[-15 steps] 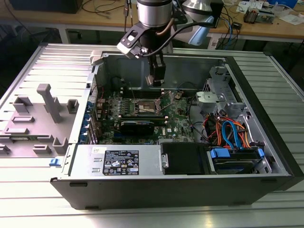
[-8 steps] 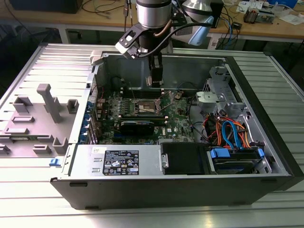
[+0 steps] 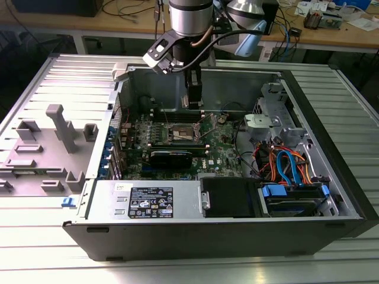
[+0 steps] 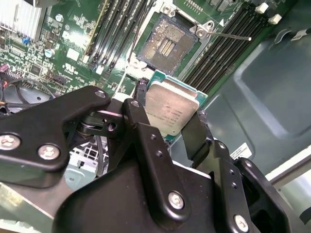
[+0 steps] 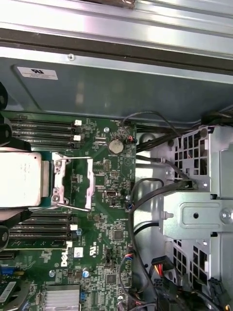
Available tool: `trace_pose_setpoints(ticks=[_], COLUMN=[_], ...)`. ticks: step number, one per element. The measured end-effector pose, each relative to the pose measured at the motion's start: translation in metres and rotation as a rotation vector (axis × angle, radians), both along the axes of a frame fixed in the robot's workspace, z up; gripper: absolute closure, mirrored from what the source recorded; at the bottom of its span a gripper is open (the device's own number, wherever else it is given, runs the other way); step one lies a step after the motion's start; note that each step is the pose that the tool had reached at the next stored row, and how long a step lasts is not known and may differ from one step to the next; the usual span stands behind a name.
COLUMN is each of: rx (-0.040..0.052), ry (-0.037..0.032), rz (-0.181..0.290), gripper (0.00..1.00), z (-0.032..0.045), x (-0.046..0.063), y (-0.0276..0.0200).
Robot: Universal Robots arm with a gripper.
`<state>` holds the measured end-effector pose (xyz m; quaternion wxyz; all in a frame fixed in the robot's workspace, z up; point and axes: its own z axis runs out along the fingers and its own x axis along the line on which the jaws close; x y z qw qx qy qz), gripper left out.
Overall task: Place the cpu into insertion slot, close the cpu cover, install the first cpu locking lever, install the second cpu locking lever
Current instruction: 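Place the cpu into insertion slot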
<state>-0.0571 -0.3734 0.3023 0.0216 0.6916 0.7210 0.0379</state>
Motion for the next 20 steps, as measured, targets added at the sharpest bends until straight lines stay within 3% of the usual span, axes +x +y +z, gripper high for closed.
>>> trace_pose_setpoints(ticks=[1,5,12,17,20], rx=[0.0,0.0,0.0001,0.003,0.0113], ry=[0.0103,0.0362,0.0736,0.0748,0.0749], rz=[-0.001,-0.011,-0.027,-0.027,-0.027], gripper=[0.46,0.46,0.46,0.46,0.46], z=[-0.0013,-0.0057,-0.0138,-0.0249,-0.0294], x=[0.0,0.0,0.0,0.0,0.0], y=[0.0,0.0,0.0002,0.0002,0.0002])
